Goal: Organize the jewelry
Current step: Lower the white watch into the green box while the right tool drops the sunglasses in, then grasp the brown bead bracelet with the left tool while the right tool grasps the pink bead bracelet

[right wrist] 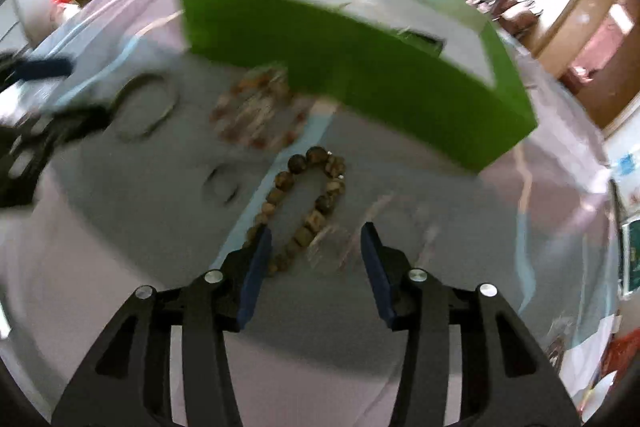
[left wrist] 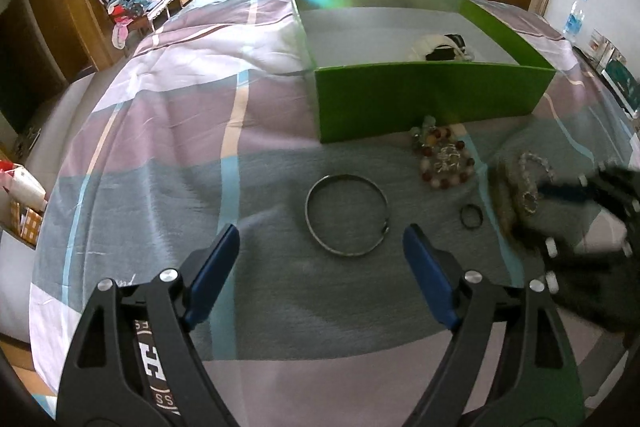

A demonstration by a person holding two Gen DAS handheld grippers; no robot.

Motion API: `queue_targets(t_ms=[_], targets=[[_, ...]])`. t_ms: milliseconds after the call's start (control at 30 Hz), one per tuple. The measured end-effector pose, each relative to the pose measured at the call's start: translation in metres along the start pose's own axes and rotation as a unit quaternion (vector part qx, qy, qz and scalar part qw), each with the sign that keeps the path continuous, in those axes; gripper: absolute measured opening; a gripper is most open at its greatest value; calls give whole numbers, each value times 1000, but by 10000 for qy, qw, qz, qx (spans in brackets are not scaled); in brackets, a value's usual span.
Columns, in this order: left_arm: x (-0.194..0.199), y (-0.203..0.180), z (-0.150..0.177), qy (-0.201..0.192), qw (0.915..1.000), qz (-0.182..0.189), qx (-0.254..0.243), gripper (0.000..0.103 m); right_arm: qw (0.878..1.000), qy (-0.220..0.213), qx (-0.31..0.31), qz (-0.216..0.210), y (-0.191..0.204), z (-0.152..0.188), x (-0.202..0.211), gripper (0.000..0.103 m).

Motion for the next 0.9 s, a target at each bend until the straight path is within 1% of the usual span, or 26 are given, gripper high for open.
queue_targets(t_ms=[67,100,167,200,233,267,333,367,400,433,467,600,667,767,833,900], targets=[[2,-1,1,-34,10000,19,6,83,9990,140,77,-429,7,13,10,52],[3,-1,2,-39,10000,39,3,84,9986,61,13,-532,5,16,18,52],[3,-2,4,-36,10000,59,-2,84,9989,-138,-280,-361,-11,16,31,53],[2,-3,5,-33,10000,65,-5,84,9980,-241,-547,-196,-26,15,36,53],[2,-5,6,-32,10000,61,-19,84,9963,-290,-797,-118,-39,16,39,53],[2,-7,7,-39,10000,61,-41,84,9945,-290,-1005,-86,-50,17,38,53],[5,-16,10,-53,9998,152,-129,82,9922,-252,-1222,32,-61,25,33,52],[6,-20,11,-55,9997,197,-162,81,9911,-232,-1306,134,-67,25,29,51],[7,-26,12,-62,9994,272,-212,81,9900,-205,-1371,242,-73,26,25,44],[9,-34,13,-62,9990,357,-276,81,9892,-182,-1423,283,-78,27,23,41],[9,-40,14,-47,9984,436,-343,81,9880,-179,-1514,252,-81,25,20,40],[6,-75,20,40,9946,773,-686,81,9829,-239,-1821,147,-99,13,5,40],[-1,-93,23,128,9923,886,-854,81,9832,-227,-1801,185,-101,8,-2,40],[-13,-110,26,220,9903,895,-1039,81,9851,-107,-1698,266,-96,6,-13,40],[-23,-114,29,314,9900,782,-1133,81,9856,-9,-1665,299,-95,9,-20,40],[-28,-111,29,383,9911,625,-1111,81,9861,16,-1629,310,-93,14,-21,40]])
Point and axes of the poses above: each gripper's, at about its wrist camera, not at the fingertips, and x roughly against the way its jaws point, y to its left, z to its underside, the point moved 7 cm from there along -x, roughly the way its jaws point, and after that the axes turned 6 degrees about z, right-handed, at the moved point
